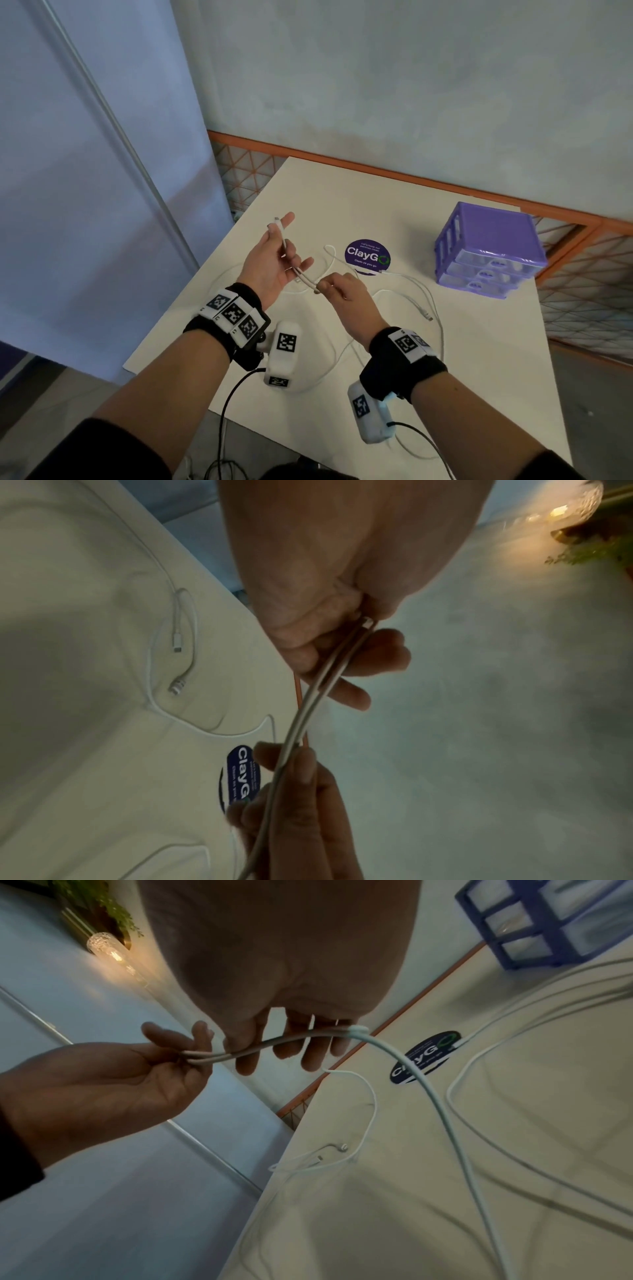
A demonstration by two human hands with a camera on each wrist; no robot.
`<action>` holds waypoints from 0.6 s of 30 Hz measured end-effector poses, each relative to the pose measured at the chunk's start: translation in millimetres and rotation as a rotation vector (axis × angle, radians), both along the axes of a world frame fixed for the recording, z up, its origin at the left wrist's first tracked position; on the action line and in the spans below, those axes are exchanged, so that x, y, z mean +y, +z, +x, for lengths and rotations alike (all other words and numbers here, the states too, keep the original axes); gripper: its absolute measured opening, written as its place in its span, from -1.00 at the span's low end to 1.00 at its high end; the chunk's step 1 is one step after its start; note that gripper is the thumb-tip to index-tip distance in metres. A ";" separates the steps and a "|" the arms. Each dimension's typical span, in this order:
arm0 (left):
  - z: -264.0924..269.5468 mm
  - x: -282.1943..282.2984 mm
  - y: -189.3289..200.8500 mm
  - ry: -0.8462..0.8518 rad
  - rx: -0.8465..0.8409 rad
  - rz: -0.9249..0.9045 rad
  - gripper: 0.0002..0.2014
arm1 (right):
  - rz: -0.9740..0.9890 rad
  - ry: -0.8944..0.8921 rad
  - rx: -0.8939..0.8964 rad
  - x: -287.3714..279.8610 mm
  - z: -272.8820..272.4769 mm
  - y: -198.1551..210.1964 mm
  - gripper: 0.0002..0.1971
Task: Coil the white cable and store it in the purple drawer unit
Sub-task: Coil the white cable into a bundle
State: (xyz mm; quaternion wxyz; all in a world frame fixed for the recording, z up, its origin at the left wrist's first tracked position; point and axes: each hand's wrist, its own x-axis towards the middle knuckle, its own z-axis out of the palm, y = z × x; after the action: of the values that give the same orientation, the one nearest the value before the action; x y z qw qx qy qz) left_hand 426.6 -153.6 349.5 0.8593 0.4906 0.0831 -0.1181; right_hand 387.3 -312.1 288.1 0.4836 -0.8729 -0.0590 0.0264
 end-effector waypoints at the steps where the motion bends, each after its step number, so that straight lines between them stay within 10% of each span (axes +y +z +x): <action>1: -0.4 -3.3 -3.3 0.000 0.003 0.018 -0.65 | -0.030 -0.032 0.002 -5.1 -1.6 -3.2 -0.77; 7: 5.3 -5.4 -11.1 0.077 0.033 0.181 -0.76 | -0.039 -0.506 0.016 -56.0 -2.5 -32.5 -0.78; 15: -2.1 12.5 -22.3 0.055 -0.006 0.300 -0.72 | -0.385 -0.177 0.605 -49.6 9.3 -66.9 -0.52; 18: -8.1 17.0 -23.5 0.044 -0.016 0.321 -0.74 | -0.157 -0.328 0.573 -41.3 10.0 -80.5 -0.66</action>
State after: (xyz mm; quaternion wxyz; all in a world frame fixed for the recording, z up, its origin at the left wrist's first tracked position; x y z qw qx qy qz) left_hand 418.6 -136.6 325.9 0.7730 0.6205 0.1045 -0.0807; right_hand 397.3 -353.5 207.5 0.4097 -0.8623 0.2227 0.1972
